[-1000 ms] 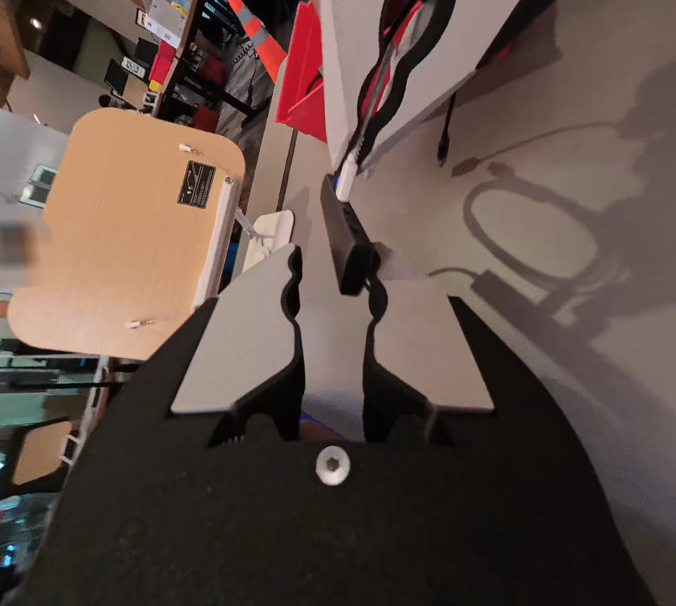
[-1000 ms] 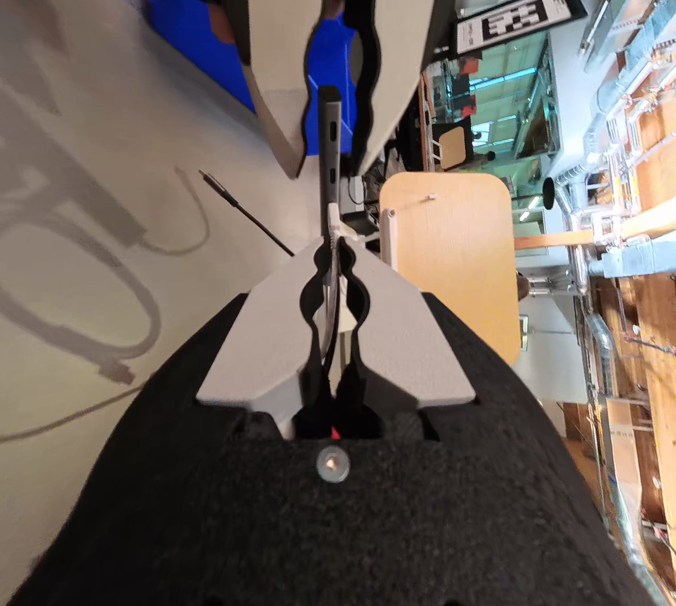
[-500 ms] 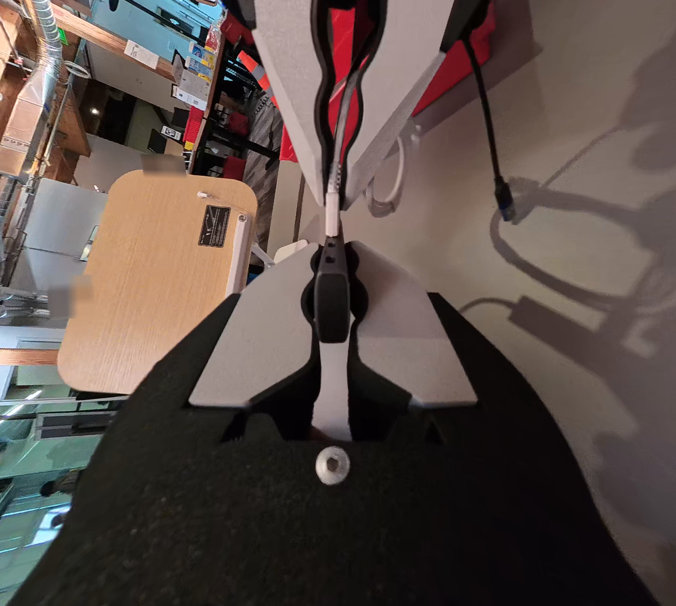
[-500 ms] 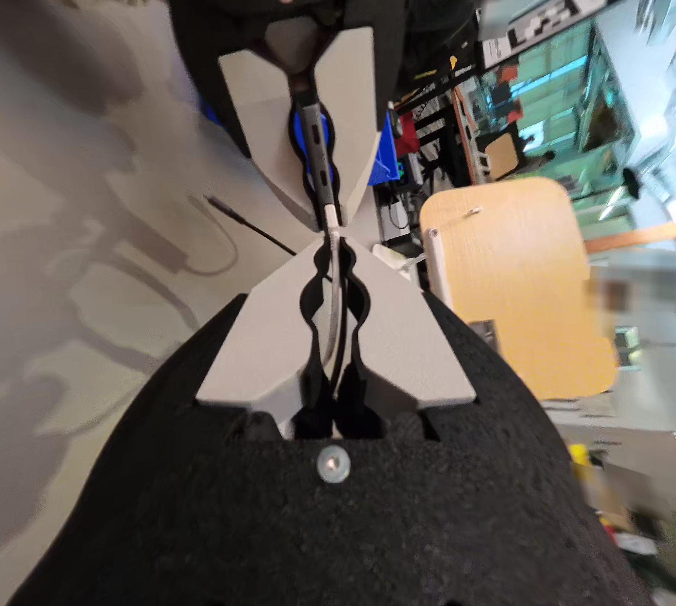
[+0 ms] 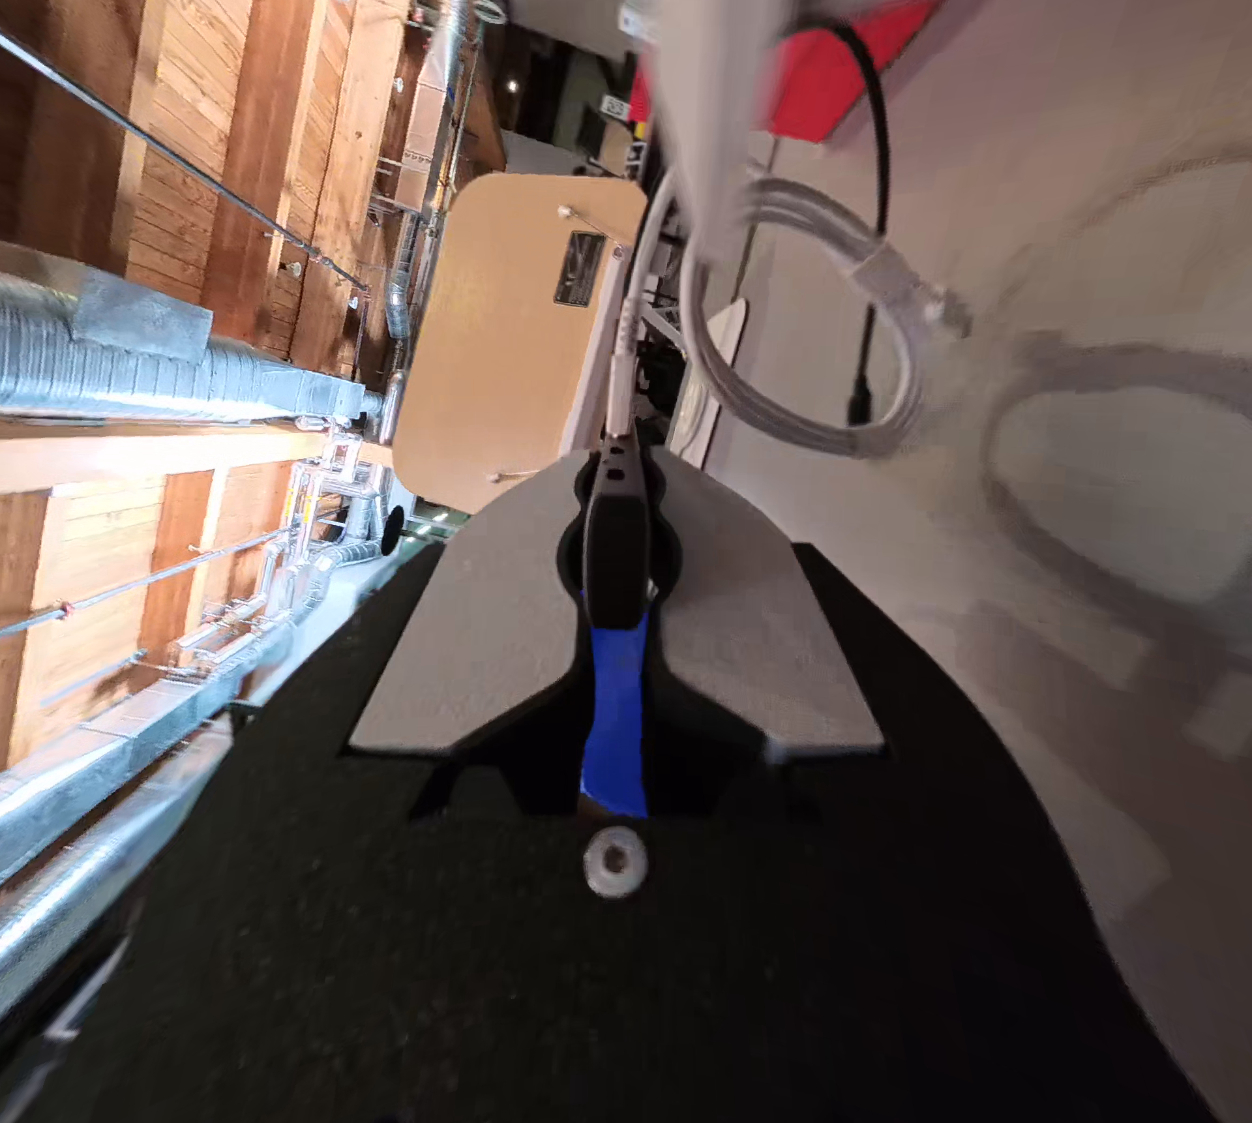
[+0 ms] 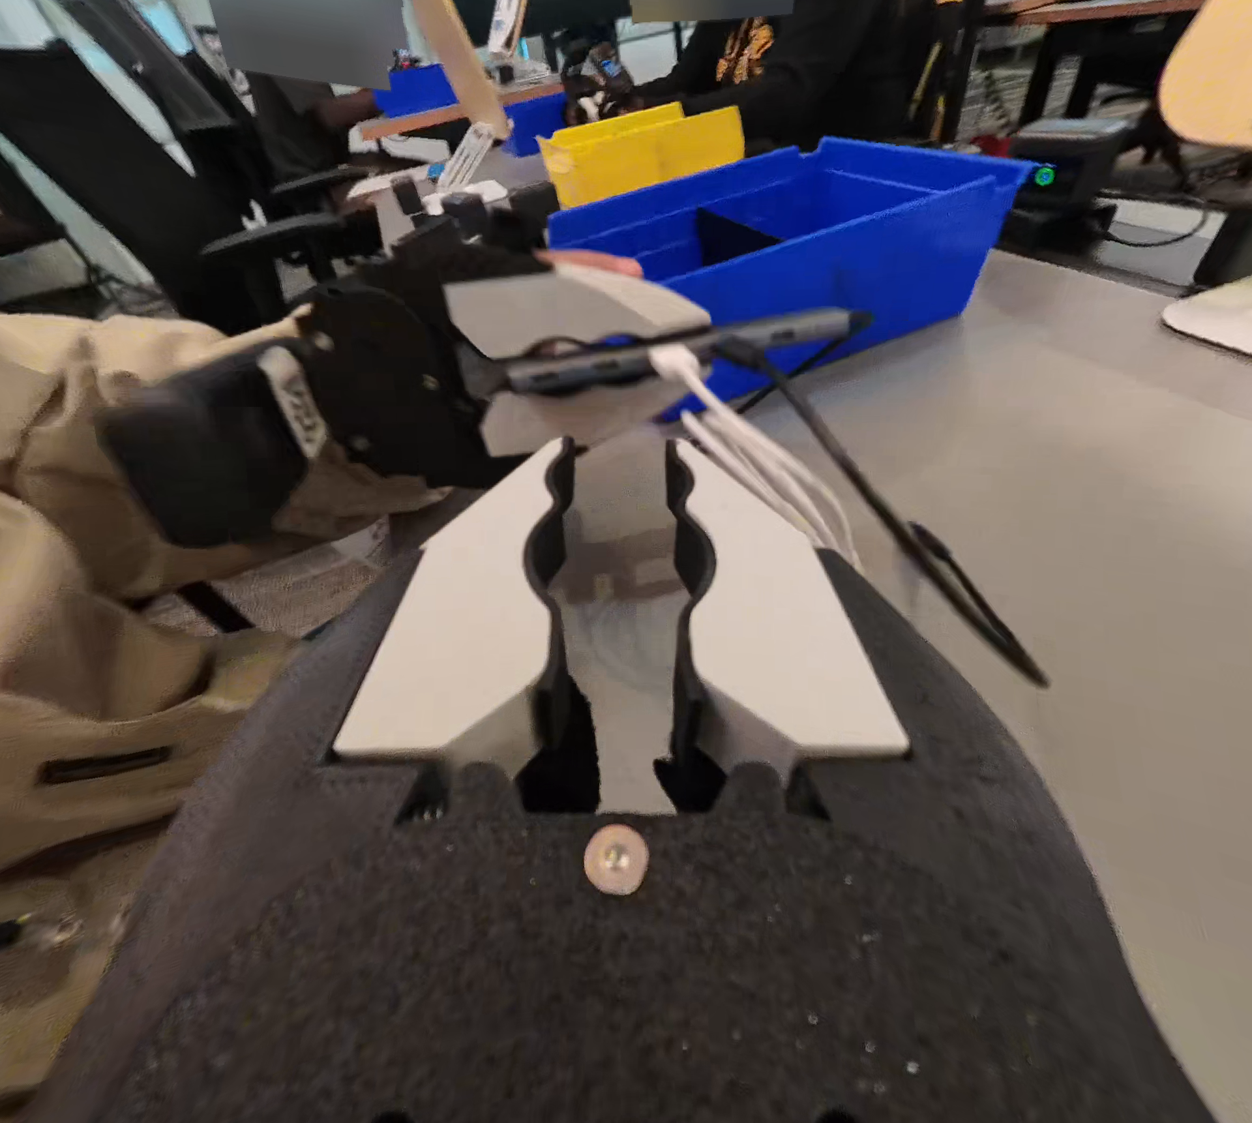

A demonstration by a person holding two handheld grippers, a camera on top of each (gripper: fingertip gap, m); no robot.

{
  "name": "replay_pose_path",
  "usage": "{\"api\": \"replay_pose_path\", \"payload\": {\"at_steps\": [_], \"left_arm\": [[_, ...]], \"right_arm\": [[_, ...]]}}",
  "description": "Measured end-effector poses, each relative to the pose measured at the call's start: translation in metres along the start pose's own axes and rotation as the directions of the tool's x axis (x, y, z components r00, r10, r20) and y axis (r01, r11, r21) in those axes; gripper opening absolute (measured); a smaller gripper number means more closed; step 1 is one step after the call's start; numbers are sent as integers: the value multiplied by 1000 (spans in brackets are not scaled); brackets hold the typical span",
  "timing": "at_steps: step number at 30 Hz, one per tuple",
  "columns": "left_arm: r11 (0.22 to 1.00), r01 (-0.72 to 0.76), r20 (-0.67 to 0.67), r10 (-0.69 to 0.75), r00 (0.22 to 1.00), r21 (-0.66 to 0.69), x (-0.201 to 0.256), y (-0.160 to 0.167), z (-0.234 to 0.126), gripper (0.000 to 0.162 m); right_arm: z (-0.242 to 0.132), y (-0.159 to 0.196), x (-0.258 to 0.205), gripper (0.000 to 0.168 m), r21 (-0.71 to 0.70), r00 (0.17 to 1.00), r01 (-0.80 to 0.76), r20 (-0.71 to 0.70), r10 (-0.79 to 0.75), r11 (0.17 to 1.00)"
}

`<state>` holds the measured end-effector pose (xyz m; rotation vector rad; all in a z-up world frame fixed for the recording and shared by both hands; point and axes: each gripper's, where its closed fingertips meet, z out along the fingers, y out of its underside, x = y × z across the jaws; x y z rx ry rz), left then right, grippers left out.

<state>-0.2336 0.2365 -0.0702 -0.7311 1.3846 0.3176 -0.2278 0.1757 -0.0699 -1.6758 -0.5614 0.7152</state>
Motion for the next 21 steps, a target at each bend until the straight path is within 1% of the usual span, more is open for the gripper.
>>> {"api": "replay_pose_path", "payload": {"at_steps": [1, 3, 7, 14, 17, 20, 21], "left_arm": [[999, 41, 4, -41, 999, 9, -3, -3, 0, 10], [994, 104, 3, -104, 995, 28, -6, -9, -1, 10], [988, 138, -14, -137, 990, 68, 2, -24, -2, 10], [982, 168, -30, -166, 986, 85, 7, -34, -2, 10], [977, 190, -31, -188, 982, 95, 7, -38, -3, 10], [974, 206, -26, -205, 978, 94, 5, -39, -2, 11], [971, 216, -25, -215, 976, 98, 4, -40, -2, 11]], "right_arm": [[4, 4, 3, 28, 28, 1000, -26, -2, 26, 999], [5, -2, 7, 30, 108, 997, -83, 5, 83, 991], [3, -23, 2, 29, 218, 1000, -22, -9, 24, 976], [3, -16, 7, 21, 185, 998, 47, -55, -37, 982], [0, -19, 9, 13, 209, 999, 24, -51, -14, 978], [-1, -21, 9, 11, 215, 999, 2, -43, 8, 977], [-2, -23, 8, 11, 215, 999, -33, -18, 38, 976]]}}
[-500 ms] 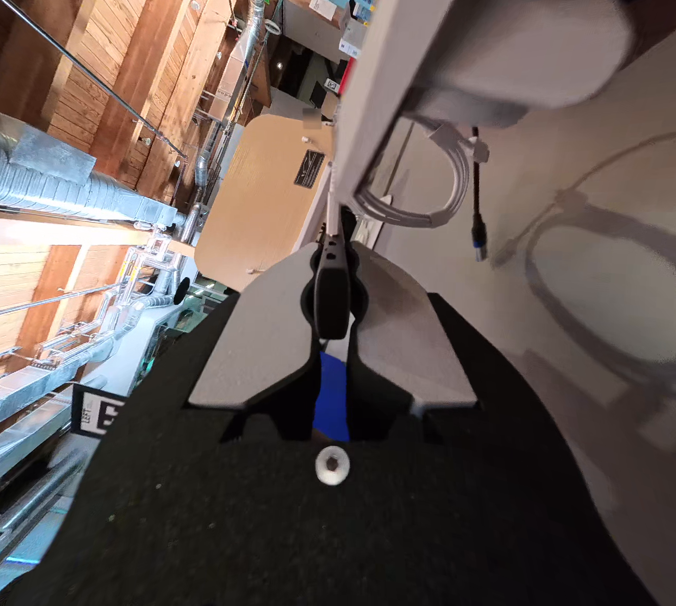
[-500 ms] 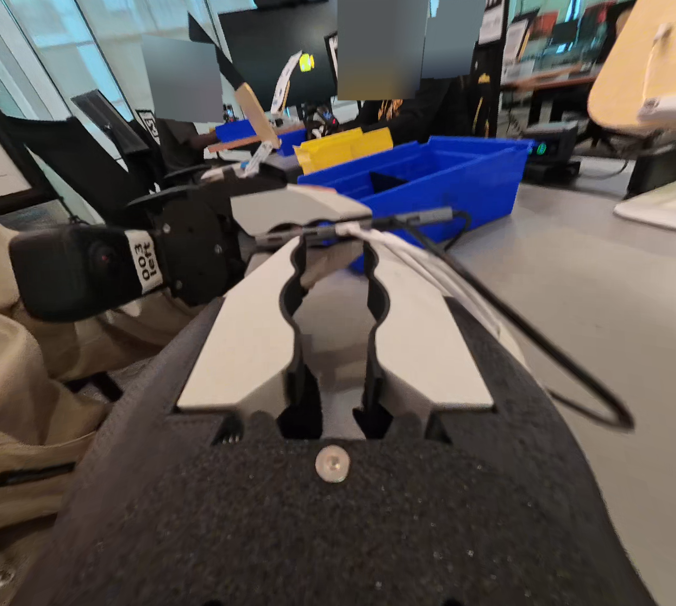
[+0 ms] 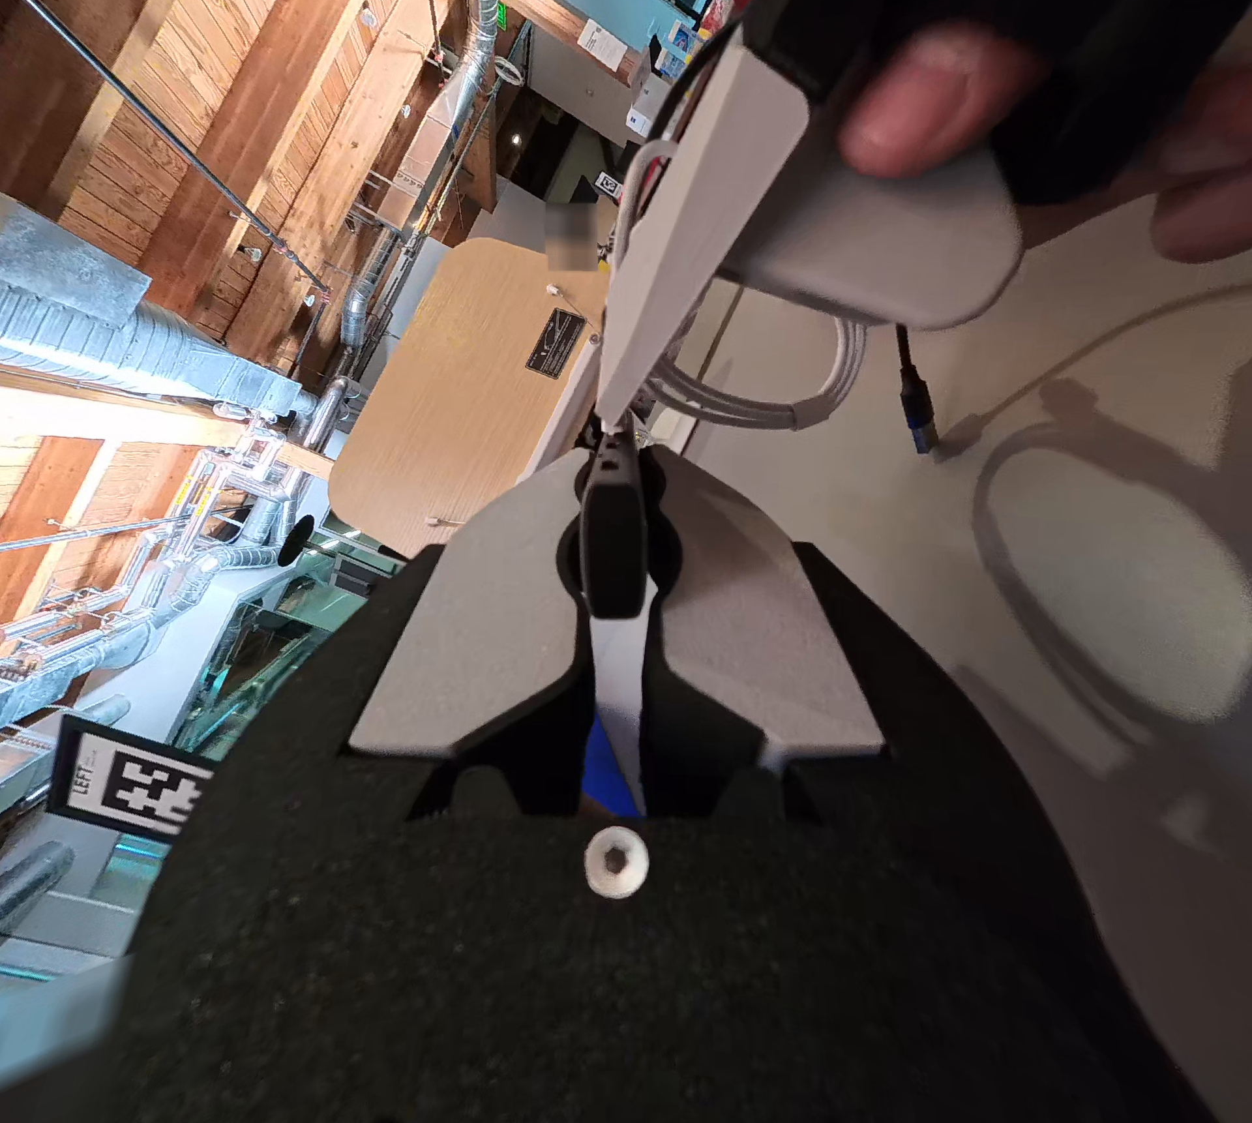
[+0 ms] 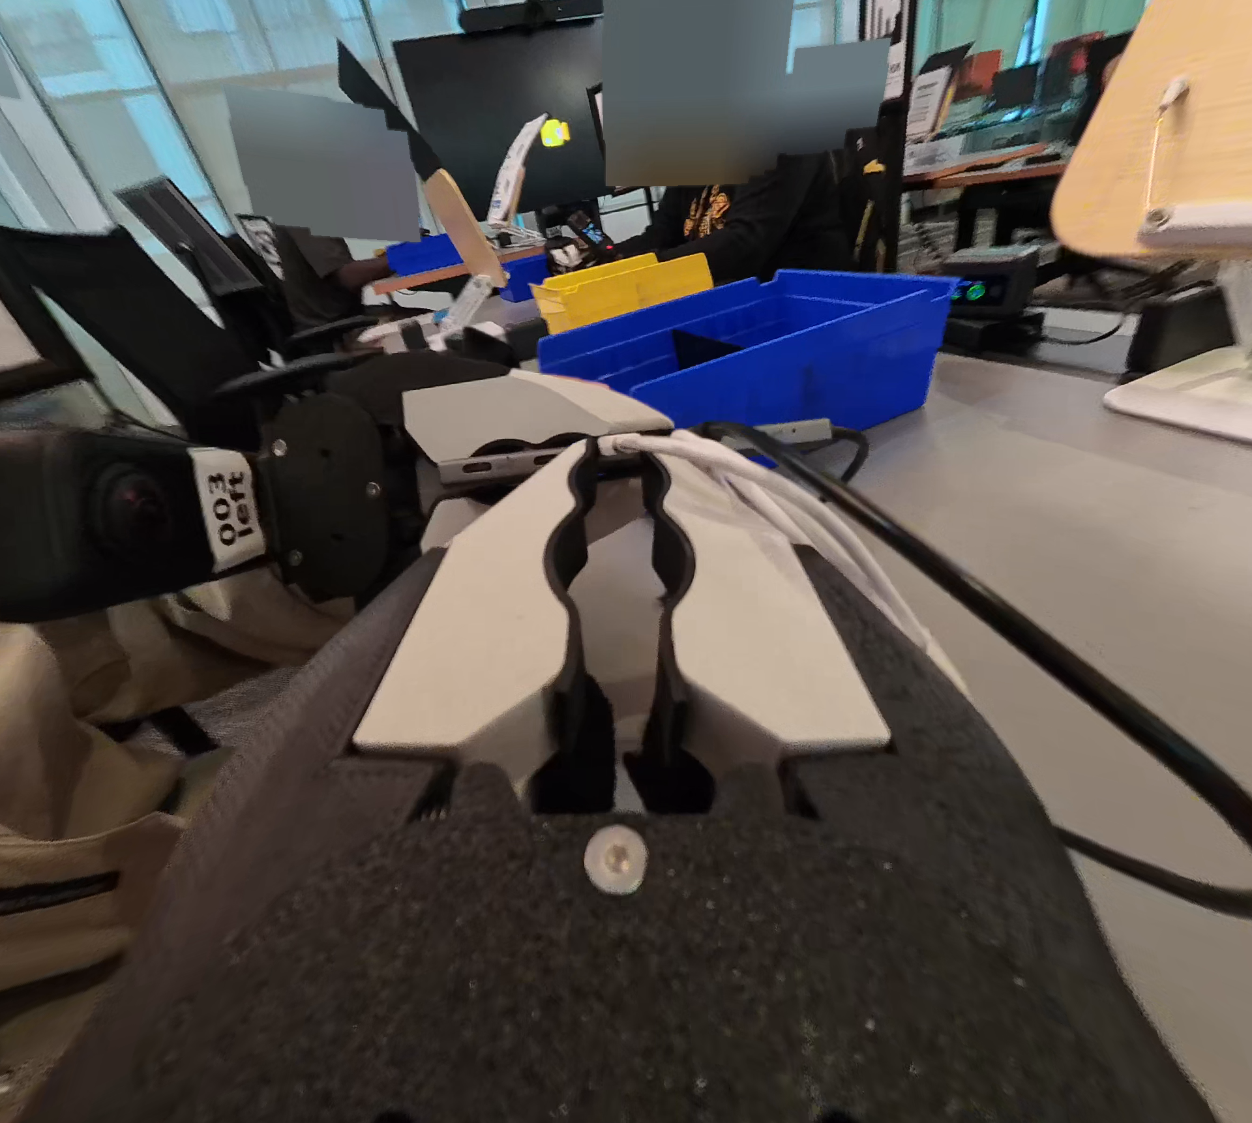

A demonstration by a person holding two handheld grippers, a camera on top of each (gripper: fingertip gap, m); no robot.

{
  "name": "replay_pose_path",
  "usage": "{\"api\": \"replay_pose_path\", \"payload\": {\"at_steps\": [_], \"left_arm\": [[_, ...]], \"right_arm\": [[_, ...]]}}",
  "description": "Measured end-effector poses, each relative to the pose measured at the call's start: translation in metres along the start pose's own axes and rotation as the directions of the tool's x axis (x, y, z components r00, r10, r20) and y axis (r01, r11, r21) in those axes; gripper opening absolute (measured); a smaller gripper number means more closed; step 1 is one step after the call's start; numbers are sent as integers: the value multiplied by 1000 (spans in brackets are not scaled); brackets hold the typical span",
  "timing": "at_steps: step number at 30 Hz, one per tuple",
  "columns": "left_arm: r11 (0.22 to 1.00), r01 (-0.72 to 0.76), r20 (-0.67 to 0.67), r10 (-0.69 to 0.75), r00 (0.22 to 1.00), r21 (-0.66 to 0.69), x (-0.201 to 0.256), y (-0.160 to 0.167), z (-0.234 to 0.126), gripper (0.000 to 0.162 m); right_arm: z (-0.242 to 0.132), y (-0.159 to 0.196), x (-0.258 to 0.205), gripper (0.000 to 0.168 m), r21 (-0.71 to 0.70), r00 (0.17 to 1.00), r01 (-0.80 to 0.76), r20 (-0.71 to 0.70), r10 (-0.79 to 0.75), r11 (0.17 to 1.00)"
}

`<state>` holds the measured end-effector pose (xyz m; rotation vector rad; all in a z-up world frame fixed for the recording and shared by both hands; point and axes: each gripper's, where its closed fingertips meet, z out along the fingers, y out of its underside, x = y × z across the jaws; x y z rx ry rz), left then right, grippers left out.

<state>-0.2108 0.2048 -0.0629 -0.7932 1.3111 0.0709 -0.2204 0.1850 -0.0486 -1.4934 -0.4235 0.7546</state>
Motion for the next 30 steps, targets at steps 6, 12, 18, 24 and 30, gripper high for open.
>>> {"api": "replay_pose_path", "payload": {"at_steps": [6, 12, 18, 24, 30], "left_arm": [[961, 139, 54, -130, 990, -238, -26, 62, 1, 11], [967, 160, 18, -160, 987, -197, -18, 47, 5, 10], [916, 335, 36, -335, 942, -220, -23, 73, 4, 11], [890, 400, 20, -406, 914, -221, -21, 79, 5, 11], [927, 322, -15, -331, 944, -192, -12, 60, 5, 11]], "right_arm": [[-36, -44, 34, 11, 221, 979, -201, 24, 200, 954], [-41, -23, 34, 11, 54, 980, -184, 86, 179, 982], [-44, -12, 6, 11, -260, 974, -14, 213, 72, 966], [-86, -81, 27, 11, -245, 986, 40, 169, 2, 969], [-145, -110, 145, 11, -45, 953, -279, -133, 271, 959]]}}
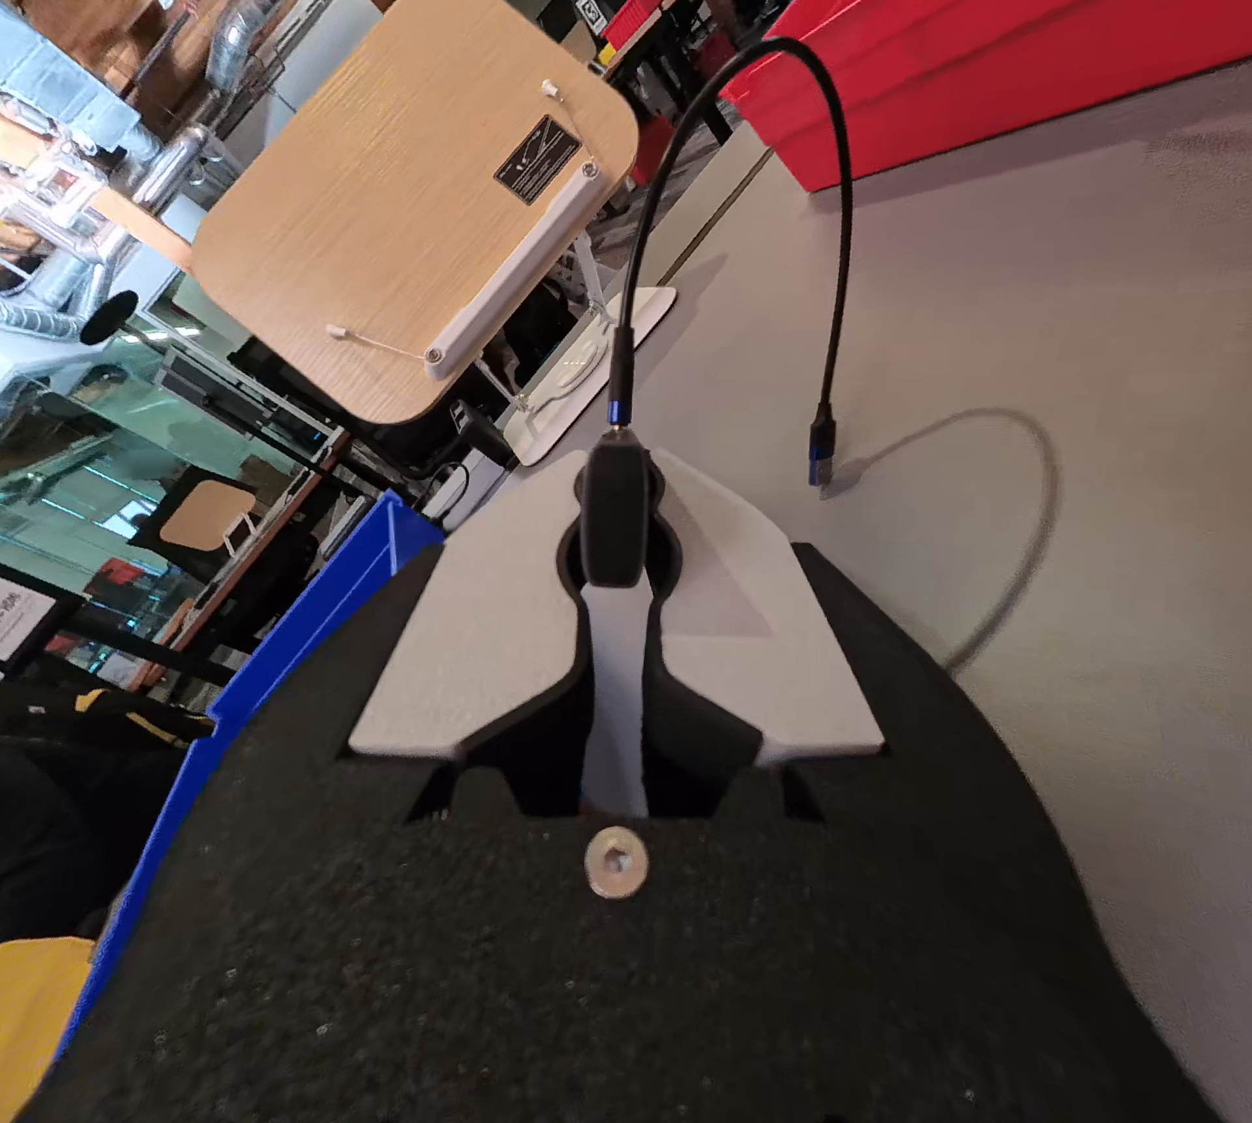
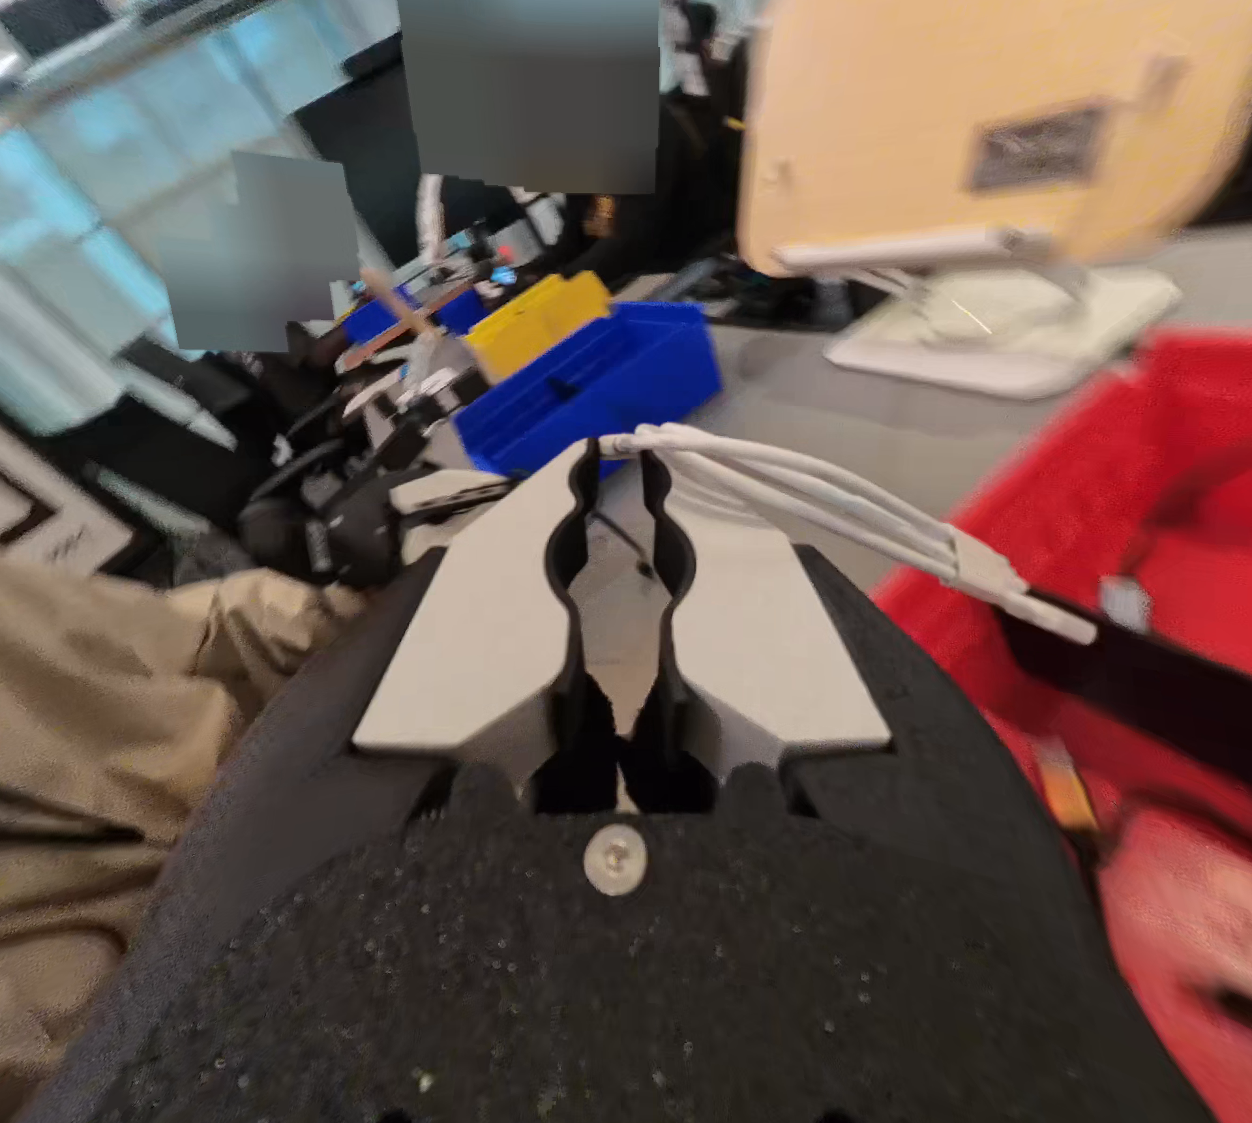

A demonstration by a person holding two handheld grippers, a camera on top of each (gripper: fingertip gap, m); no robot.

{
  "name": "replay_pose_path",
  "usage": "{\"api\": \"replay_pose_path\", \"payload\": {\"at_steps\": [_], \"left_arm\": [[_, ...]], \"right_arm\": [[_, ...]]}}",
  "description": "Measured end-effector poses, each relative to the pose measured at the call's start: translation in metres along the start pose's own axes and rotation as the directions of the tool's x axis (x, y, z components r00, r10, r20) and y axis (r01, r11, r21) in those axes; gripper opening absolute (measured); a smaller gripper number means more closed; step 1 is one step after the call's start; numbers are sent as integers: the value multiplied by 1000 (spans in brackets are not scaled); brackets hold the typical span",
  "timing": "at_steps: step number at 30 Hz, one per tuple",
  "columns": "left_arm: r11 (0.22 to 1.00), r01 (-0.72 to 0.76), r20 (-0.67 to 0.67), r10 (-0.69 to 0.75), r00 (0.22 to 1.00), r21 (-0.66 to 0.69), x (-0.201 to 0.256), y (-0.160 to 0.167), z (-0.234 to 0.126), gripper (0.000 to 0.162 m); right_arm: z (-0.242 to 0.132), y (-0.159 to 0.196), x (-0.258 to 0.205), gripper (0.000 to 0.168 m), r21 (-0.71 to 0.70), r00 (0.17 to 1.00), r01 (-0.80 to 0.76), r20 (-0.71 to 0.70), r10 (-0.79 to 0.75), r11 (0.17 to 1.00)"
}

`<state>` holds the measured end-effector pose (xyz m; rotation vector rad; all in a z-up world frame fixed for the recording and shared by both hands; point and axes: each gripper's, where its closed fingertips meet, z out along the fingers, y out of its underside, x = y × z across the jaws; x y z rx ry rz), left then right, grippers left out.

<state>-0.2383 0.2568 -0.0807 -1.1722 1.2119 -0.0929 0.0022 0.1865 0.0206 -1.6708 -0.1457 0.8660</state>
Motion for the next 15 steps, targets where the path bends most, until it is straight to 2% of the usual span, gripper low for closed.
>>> {"api": "replay_pose_path", "payload": {"at_steps": [2, 5, 6, 8, 12, 13, 15], "left_arm": [[1000, -20, -2, 20, 1000, 5, 3, -3, -1, 10], [1000, -29, -2, 29, 1000, 7, 3, -5, -2, 11], [1000, -28, -4, 28, 1000, 6, 3, -5, -2, 10], [1000, -23, -10, 23, 1000, 2, 4, -4, -2, 11], [1000, -15, -29, 15, 999, 0, 9, -3, 0, 11], [1000, -16, -32, 16, 999, 1, 10, -3, 0, 11], [1000, -24, -39, 24, 999, 3, 12, -4, 0, 11]], "right_arm": [[-11, 20, 55, 12, -44, 978, -177, -124, 170, 983], [-25, 58, 101, 12, -99, 905, -368, -267, 332, 924], [-31, 75, 110, 13, -168, 881, -408, -328, 339, 897], [-43, 97, 111, 26, -301, 870, -437, -381, 314, 847], [-74, 101, 132, 26, -356, 810, -409, -566, 155, 840], [-76, 104, 131, 30, -381, 807, -405, -576, 130, 831], [-73, 107, 128, 28, -402, 813, -399, -570, 116, 824]]}}
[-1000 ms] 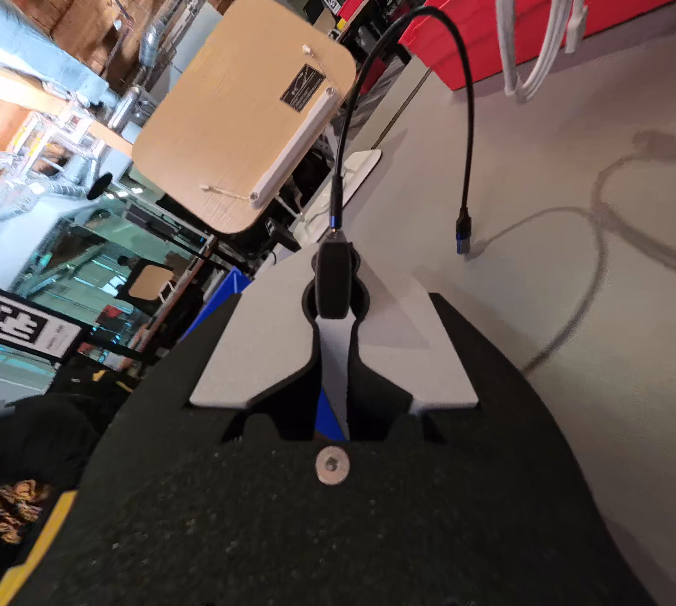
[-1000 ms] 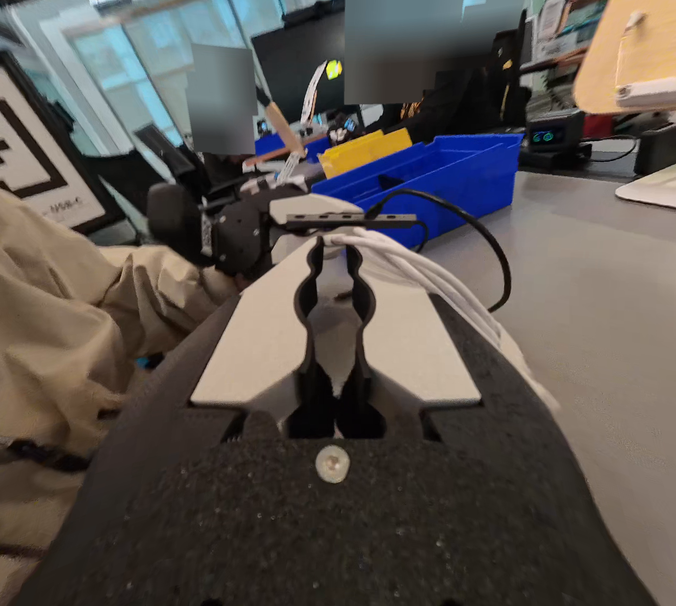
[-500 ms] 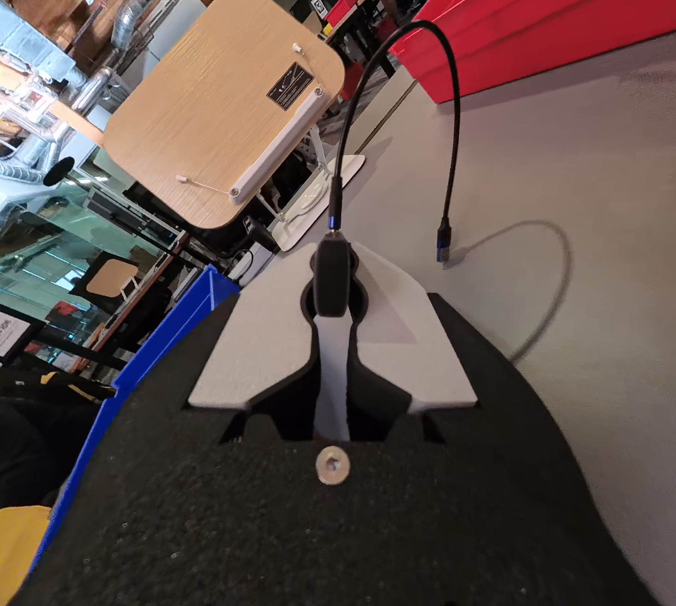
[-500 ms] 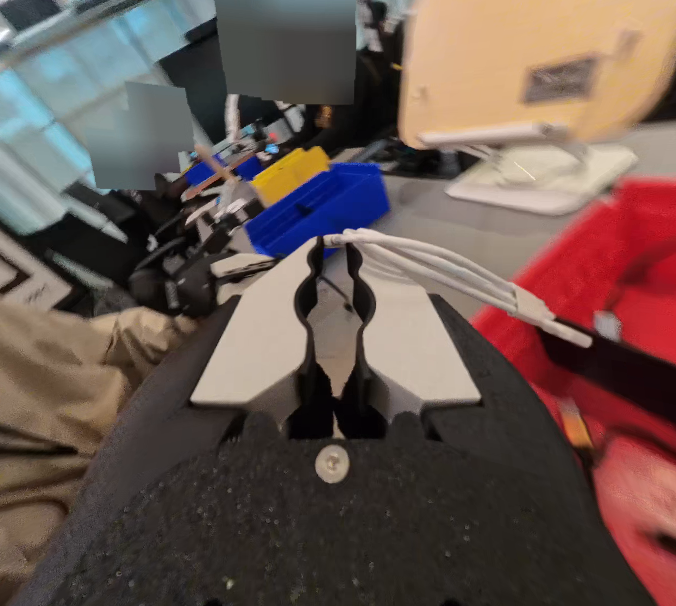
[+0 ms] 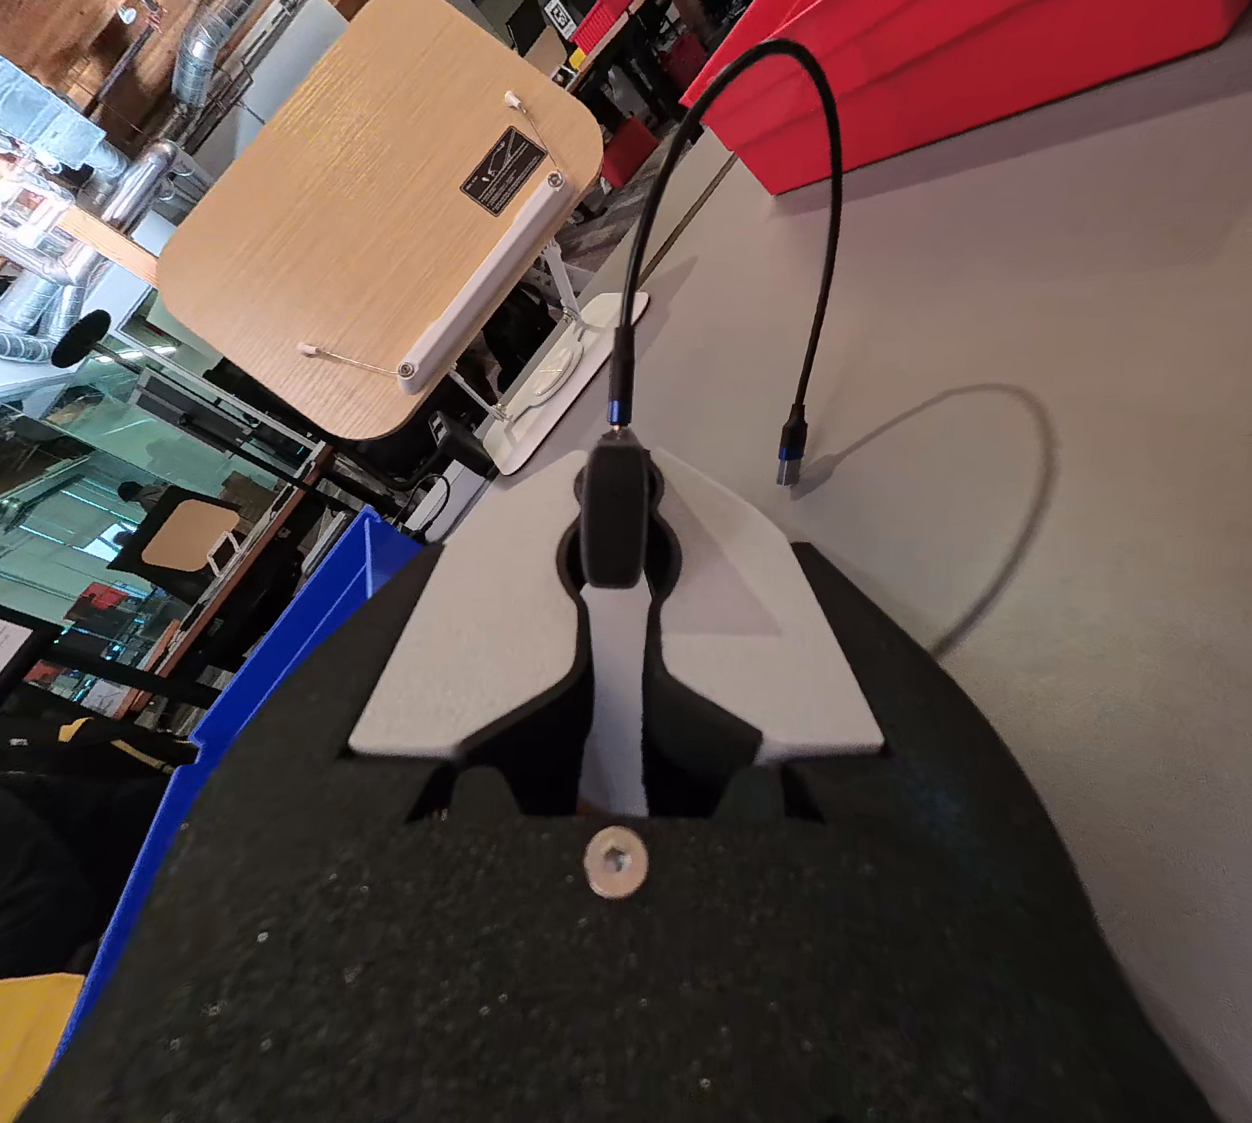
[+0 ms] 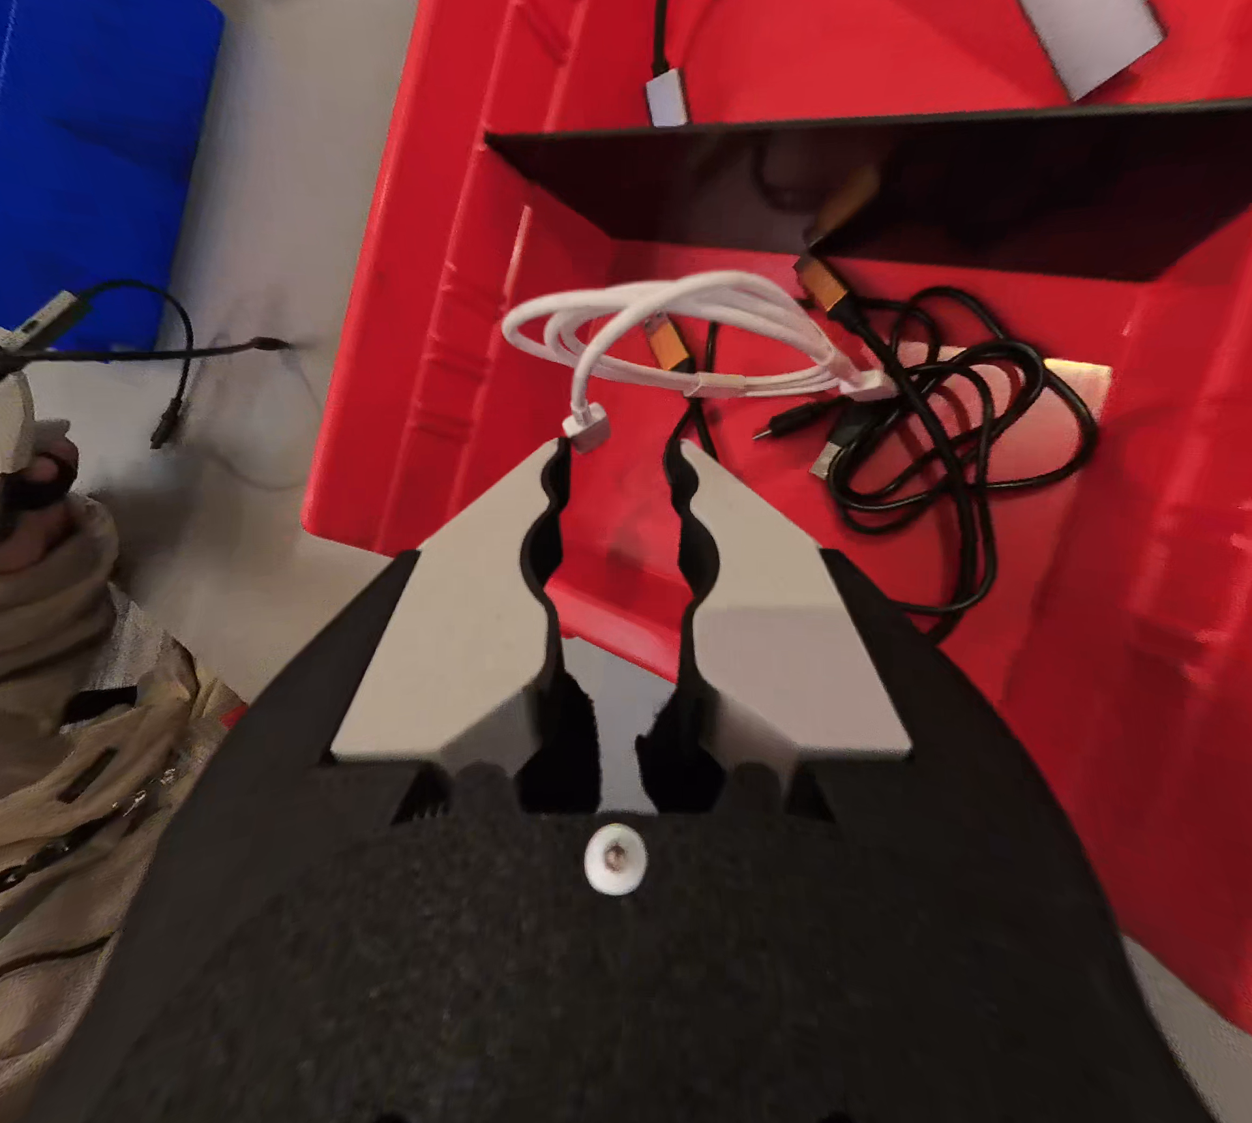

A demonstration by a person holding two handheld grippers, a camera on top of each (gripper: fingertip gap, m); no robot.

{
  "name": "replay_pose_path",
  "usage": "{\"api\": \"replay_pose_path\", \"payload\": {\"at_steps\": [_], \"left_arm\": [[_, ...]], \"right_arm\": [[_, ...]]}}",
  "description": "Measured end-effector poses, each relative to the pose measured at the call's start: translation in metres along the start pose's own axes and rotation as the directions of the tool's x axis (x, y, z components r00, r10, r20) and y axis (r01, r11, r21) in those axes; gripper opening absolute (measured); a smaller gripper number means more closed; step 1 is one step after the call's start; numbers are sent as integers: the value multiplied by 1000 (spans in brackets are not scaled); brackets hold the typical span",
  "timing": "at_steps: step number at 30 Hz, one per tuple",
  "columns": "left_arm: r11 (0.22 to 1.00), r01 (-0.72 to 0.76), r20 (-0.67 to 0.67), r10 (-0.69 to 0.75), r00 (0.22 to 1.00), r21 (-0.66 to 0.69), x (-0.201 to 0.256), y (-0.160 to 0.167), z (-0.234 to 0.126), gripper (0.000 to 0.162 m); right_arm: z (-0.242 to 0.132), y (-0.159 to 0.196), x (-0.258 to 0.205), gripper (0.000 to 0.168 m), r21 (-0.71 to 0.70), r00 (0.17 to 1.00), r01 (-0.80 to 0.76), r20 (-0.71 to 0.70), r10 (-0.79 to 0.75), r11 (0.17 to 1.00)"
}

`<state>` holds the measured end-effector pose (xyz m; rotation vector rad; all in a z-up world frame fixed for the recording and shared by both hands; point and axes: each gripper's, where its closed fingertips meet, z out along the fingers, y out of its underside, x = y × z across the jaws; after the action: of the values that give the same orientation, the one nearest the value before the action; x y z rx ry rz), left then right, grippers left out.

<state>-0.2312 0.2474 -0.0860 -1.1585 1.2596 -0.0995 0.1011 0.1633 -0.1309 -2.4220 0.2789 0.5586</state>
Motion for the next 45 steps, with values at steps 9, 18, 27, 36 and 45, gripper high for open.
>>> {"api": "replay_pose_path", "payload": {"at_steps": [9, 18, 27, 36, 45], "left_arm": [[1000, -8, 0, 8, 1000, -1, -1, -1, -1, 11], [1000, -5, -13, 5, 1000, -2, 2, 0, 0, 11], [999, -23, -2, 23, 1000, 38, 1, -8, -3, 11], [968, -153, 137, 127, 982, 200, -12, -41, -20, 10], [915, -279, 154, 243, 958, 291, 12, -67, -30, 10]], "right_arm": [[33, 15, -12, 12, -108, 992, 109, -52, -115, 988], [-23, 19, 16, 24, -207, 928, 152, -306, -212, 966], [-20, -21, -145, 31, 267, 827, 508, 115, -550, 819], [72, 62, -309, 42, 352, 598, 510, 510, -618, 785], [46, 32, -325, 22, 640, 613, 343, 402, -680, 688]]}}
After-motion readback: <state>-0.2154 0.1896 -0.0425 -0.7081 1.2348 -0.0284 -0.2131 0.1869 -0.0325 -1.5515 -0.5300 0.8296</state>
